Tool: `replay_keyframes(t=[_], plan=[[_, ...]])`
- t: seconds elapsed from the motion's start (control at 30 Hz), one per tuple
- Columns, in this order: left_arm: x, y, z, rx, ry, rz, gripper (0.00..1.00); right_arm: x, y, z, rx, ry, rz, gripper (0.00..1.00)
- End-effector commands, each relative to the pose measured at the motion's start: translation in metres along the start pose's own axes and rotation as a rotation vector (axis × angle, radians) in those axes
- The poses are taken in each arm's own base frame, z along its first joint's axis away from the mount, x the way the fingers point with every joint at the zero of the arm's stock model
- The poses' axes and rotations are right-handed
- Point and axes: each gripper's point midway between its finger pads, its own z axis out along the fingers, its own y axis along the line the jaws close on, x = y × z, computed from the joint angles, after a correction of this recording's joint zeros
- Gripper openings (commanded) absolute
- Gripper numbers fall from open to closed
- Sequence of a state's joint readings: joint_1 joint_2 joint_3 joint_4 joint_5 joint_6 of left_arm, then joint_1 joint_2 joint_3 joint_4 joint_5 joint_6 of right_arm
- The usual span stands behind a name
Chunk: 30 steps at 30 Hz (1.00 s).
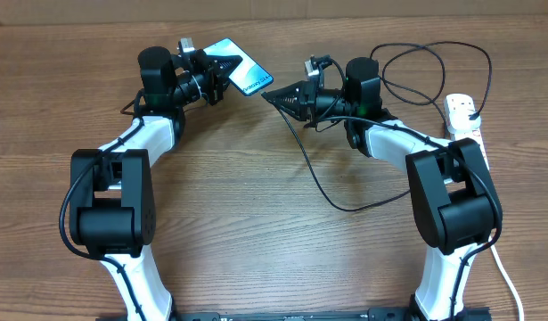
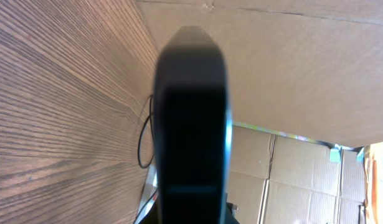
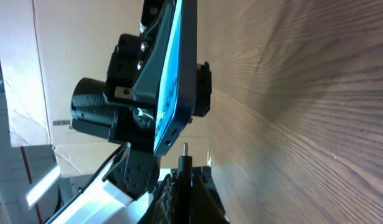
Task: Plug charger to phone and switch on socket
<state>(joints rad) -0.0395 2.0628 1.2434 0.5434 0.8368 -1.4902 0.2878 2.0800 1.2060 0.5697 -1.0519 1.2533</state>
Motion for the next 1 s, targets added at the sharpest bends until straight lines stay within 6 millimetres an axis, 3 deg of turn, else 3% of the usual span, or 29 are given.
replay_keyframes(t=[0.0, 0.97], plan=[[0.001, -0.024, -0.003, 0.04, 0.002, 0.054, 0.04, -0.001, 0.022, -0.005, -0.037, 0.01, -0.051, 0.04], [0.0, -0.024, -0.002, 0.04, -0.003, 0.052, 0.04, -0.011, 0.023, -0.005, -0.034, -0.048, -0.037, 0.04]])
